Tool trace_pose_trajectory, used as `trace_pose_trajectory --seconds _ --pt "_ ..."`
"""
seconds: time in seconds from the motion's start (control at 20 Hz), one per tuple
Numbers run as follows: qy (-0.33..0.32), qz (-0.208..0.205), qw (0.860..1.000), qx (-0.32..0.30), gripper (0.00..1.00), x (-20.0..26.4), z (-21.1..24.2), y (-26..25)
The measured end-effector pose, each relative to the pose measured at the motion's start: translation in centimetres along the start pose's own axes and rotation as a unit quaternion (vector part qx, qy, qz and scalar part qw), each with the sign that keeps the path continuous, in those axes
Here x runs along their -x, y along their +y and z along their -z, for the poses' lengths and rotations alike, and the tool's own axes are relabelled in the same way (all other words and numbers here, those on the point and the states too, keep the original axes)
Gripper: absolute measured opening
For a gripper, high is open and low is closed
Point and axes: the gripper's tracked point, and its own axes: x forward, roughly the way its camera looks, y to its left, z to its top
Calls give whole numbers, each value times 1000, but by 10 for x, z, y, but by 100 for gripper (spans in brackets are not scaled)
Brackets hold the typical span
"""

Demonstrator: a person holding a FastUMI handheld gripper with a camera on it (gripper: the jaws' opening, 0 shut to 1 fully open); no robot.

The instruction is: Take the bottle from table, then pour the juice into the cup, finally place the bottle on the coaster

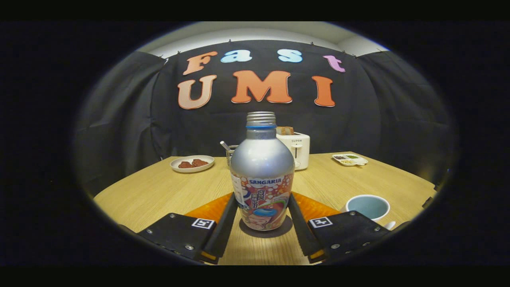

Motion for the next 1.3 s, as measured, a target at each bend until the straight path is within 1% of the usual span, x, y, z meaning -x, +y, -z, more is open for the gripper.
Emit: trace_pose_trajectory --seconds 0.15,0.25,0.4,0.45,0.75,0.8,0.9,1.1,1.15,1.3 --pt "7 -7 1000 -2 72 -10 3 6" --pt "15 -8 1000 9 72 -14 10 3" --pt "24 -20 1000 2 72 -16 19 4" --pt "15 -19 1000 -1 73 -17 15 3" --pt "14 -24 1000 6 79 -19 15 4" --pt "11 -27 1000 5 87 -16 13 5" --pt "-3 -26 1000 0 96 -8 3 3" --pt "-30 -22 999 -9 97 20 -17 -1" --pt "-24 -26 999 -9 97 28 -16 0" --pt "-46 -21 999 -16 97 61 -29 -6"
